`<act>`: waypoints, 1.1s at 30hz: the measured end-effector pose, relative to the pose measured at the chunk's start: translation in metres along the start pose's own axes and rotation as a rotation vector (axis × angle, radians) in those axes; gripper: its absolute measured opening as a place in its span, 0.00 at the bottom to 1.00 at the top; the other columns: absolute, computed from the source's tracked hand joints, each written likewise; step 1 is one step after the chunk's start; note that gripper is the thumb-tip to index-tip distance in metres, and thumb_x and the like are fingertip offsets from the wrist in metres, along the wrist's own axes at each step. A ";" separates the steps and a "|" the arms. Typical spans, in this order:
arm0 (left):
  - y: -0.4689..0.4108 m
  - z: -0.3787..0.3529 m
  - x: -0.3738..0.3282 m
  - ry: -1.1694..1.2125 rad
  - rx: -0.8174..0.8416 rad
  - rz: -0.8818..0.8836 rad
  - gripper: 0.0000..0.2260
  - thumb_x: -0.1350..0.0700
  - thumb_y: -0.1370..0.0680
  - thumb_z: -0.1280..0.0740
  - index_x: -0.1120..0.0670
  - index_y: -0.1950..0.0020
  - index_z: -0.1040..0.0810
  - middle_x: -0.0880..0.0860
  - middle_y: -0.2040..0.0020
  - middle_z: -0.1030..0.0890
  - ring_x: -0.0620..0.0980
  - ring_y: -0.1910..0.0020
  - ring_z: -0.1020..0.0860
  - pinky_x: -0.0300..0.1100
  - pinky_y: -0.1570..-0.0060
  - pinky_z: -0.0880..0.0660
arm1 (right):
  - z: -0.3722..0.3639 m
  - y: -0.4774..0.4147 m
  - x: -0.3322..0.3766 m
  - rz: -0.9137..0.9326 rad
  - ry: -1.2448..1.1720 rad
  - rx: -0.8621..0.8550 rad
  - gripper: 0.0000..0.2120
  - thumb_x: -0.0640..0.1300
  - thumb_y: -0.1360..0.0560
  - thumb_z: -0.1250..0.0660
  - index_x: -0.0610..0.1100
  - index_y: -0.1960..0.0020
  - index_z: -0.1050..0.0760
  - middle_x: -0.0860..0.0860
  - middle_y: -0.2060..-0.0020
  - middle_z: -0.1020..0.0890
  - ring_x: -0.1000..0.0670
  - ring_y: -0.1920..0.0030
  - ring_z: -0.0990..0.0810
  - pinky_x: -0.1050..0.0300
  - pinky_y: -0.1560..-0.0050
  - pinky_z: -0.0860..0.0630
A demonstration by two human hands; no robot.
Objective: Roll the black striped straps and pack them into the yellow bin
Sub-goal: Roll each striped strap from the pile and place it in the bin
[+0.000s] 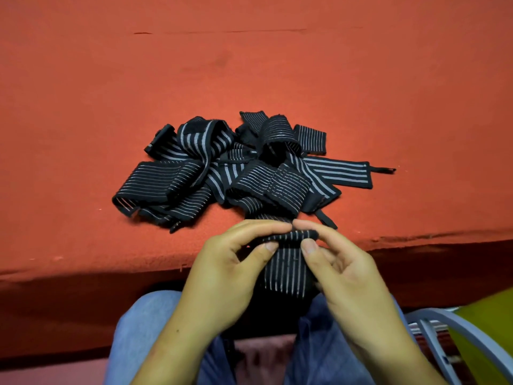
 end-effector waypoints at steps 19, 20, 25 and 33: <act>0.012 -0.025 0.007 0.248 0.021 0.236 0.20 0.44 0.19 0.39 0.35 0.28 0.32 0.36 0.36 0.20 0.38 0.34 0.23 0.49 0.27 0.31 | -0.012 0.005 -0.007 0.018 0.117 0.028 0.21 0.44 0.14 0.41 0.60 0.24 0.32 0.66 0.31 0.23 0.64 0.28 0.28 0.57 0.25 0.33; 0.013 -0.024 0.007 0.245 0.014 0.241 0.19 0.46 0.19 0.39 0.35 0.28 0.32 0.36 0.36 0.19 0.37 0.34 0.23 0.49 0.27 0.31 | -0.012 0.005 -0.008 0.024 0.130 0.027 0.21 0.45 0.14 0.41 0.61 0.23 0.33 0.67 0.29 0.24 0.64 0.27 0.29 0.54 0.23 0.35; 0.015 -0.020 0.011 0.187 0.060 0.250 0.18 0.47 0.18 0.39 0.36 0.28 0.30 0.40 0.32 0.21 0.42 0.30 0.25 0.53 0.26 0.32 | -0.010 0.003 -0.004 0.046 0.106 0.017 0.25 0.34 0.15 0.42 0.56 0.25 0.30 0.64 0.31 0.22 0.63 0.29 0.27 0.64 0.28 0.30; 0.010 -0.006 0.009 0.178 -0.058 0.175 0.13 0.62 0.20 0.30 0.46 0.40 0.17 0.45 0.46 0.14 0.43 0.46 0.16 0.36 0.46 0.22 | 0.006 -0.003 0.002 0.007 0.158 0.070 0.10 0.39 0.17 0.34 0.48 0.42 0.16 0.50 0.50 0.11 0.51 0.46 0.13 0.53 0.43 0.20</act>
Point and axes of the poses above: each hand's wrist, its own y-axis away from the middle knuckle, its own z-axis out of the back of the hand, x = y × z, the point moved 1 cm from there along -y, towards the middle knuckle
